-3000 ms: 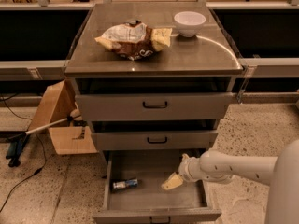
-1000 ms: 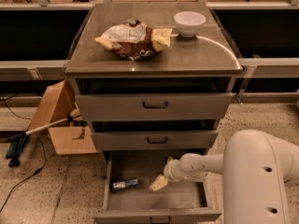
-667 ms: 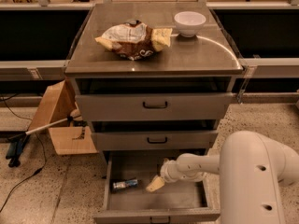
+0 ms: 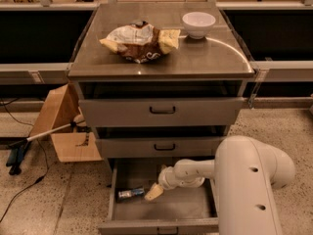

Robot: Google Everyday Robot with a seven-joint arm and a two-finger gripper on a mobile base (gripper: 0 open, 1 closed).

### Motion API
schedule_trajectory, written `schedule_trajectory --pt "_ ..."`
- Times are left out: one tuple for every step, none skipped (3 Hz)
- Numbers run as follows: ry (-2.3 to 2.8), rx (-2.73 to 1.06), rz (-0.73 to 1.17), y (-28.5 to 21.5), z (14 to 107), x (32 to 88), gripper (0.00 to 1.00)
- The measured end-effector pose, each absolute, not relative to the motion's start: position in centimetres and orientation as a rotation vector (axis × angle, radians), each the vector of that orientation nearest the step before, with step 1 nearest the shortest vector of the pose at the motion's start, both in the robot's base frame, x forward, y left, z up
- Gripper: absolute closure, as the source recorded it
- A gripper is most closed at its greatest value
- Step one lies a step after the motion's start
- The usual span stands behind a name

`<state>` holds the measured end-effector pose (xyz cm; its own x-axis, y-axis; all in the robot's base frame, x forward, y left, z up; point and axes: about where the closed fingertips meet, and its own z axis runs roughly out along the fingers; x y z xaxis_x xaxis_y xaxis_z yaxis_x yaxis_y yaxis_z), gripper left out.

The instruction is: Pick redbull can from bottom drawer and place on counter

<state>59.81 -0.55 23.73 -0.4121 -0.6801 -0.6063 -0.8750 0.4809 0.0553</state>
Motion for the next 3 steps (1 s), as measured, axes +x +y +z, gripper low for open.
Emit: schedule_trajectory --pt "2.212 -1.322 0.517 1.36 22.38 60.13 0.00" --pt "2.212 -1.322 0.517 1.36 22.38 60.13 0.00" --pt "2.224 -1.302 0.504 1.31 22.01 59.86 0.00"
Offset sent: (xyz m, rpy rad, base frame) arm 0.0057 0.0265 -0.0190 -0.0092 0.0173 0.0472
